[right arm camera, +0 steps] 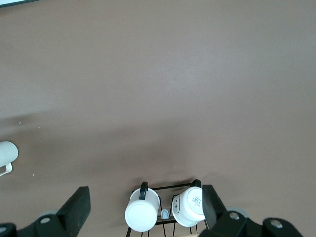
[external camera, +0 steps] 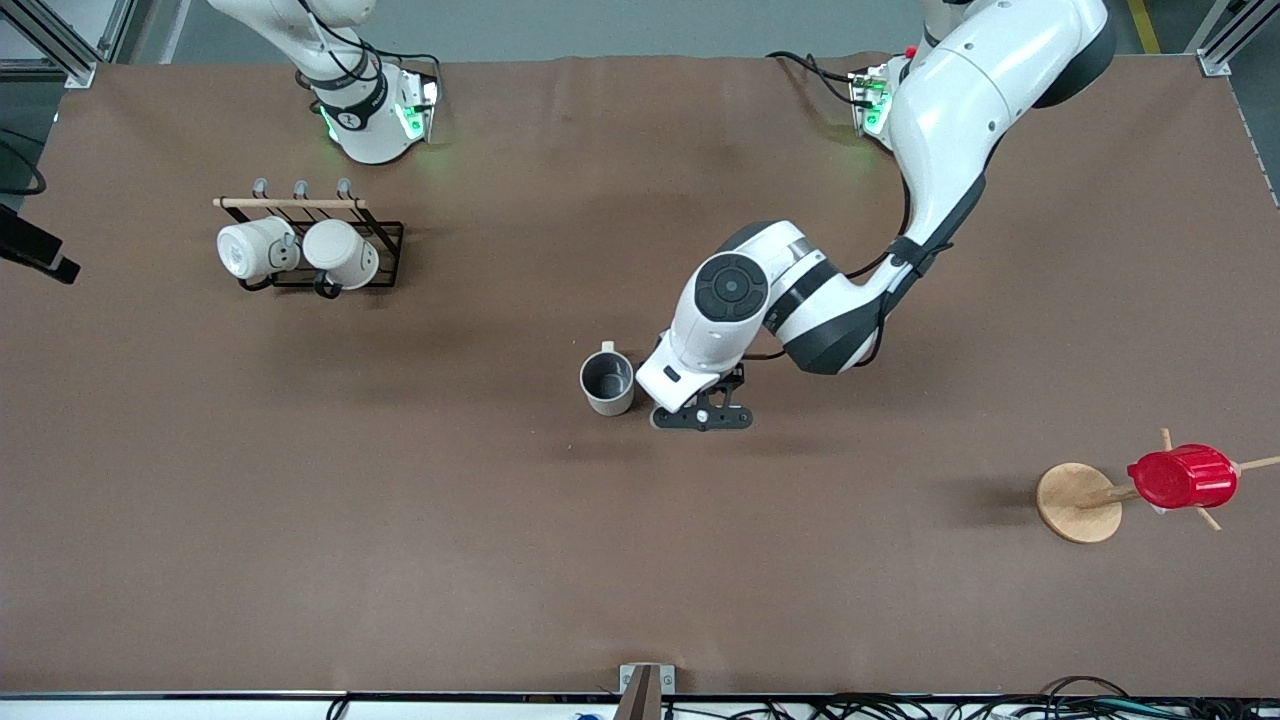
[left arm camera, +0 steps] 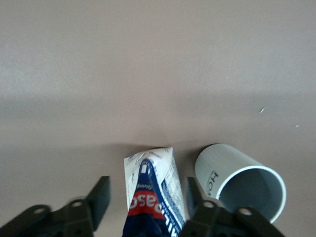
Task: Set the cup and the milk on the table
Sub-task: 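Lower the milk carton beside the mug with the left gripper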
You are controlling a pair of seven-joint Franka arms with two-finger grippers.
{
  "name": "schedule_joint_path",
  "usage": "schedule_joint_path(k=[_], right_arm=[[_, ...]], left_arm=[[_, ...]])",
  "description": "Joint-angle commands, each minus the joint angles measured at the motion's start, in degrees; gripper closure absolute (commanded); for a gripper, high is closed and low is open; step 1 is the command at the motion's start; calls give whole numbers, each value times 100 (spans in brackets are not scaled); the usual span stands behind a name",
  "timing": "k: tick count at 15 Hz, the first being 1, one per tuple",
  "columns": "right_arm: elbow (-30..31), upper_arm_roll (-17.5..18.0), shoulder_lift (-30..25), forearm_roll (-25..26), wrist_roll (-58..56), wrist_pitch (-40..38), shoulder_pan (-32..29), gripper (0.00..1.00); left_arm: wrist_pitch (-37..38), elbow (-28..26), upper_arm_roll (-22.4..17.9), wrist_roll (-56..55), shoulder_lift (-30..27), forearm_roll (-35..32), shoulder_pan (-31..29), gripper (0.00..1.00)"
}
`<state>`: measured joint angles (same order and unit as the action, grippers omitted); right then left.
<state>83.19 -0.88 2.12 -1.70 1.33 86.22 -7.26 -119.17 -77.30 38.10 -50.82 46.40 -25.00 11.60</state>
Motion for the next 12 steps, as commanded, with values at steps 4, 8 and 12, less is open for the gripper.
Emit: schedule_joint_path(k=[4,8,12], right_arm=[[31,71,-45,-23,60,-52,-38,0],[39,71,-45,-41,60,-52,-12,0],[39,71,-45,-50,60,-26,-12,0]], left_arm=[[840,-75,-21,19,-1131,-58,-132,0],[1221,-400,-249,133,-1931,476,-456,0],[1178,-1083,-1608,1449,-3046,1960,-405,0]])
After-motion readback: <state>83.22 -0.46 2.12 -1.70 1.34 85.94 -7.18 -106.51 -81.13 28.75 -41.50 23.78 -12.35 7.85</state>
